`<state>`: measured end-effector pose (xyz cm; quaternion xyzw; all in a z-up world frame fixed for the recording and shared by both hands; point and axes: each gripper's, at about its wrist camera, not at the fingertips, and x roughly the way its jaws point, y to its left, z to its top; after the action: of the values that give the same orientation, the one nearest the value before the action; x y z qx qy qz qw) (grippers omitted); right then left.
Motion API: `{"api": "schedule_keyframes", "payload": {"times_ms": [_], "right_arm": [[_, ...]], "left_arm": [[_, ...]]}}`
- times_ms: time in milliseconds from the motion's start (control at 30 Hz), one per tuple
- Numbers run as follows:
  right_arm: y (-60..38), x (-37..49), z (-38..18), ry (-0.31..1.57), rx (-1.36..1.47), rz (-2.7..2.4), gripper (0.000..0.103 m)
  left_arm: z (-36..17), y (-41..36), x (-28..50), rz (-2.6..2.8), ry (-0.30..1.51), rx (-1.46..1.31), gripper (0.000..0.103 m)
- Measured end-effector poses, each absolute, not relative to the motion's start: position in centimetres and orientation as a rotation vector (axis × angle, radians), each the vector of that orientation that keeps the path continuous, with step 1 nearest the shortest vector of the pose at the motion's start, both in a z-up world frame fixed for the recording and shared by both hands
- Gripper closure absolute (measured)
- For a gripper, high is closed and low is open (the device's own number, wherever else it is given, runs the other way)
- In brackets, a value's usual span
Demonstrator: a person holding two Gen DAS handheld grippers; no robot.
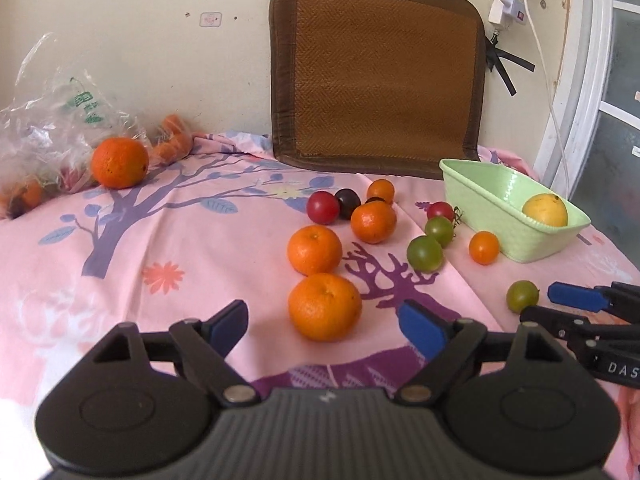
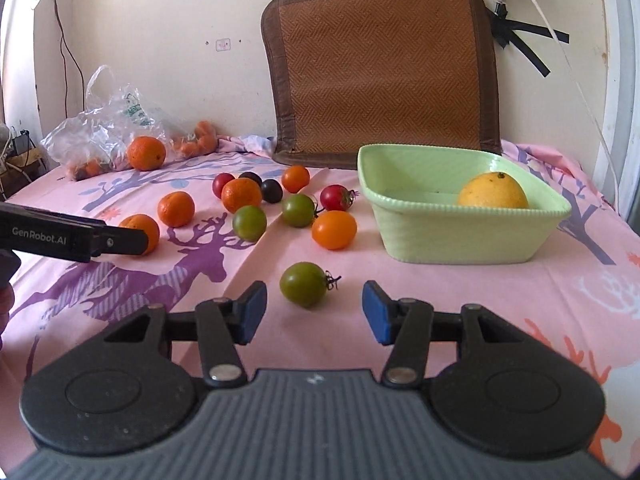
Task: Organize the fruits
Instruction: 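Grasp a mandarin with the left gripper while the right grasps a green tomato, then carry the mandarin into the green dish and open the left gripper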
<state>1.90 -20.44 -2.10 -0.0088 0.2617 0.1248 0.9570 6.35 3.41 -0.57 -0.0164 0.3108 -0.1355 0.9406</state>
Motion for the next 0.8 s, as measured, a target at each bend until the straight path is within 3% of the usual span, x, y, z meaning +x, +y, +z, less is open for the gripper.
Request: {"api": "schedule_keyframes", "payload": {"times_ms": [100, 167, 267, 800], "right_arm": [[-20.5, 3.1, -2.3, 0.567, 0.003, 0.249, 0.047], [-20.3, 3.4, -2.4, 0.568, -0.009, 0.250, 0.049], [-19.8, 3.1, -2.4, 0.558, -0.040, 0.268, 0.067], [-20.7, -1.2, -2.4, 0.534, -0.038, 0.288, 0.069]], "left_arm": [[-1.3, 2.7, 7.4, -0.260, 0.665, -0.022, 0.023], [-1.4, 2.6, 7.3, -0.272, 0.654, -0.017, 0.046], [-1.4, 2.4, 7.0, -0.250, 0.643, -0.003, 0.061], [-1.1, -0.8, 2.2, -0.381, 0.643, 0.009, 0.061]]}}
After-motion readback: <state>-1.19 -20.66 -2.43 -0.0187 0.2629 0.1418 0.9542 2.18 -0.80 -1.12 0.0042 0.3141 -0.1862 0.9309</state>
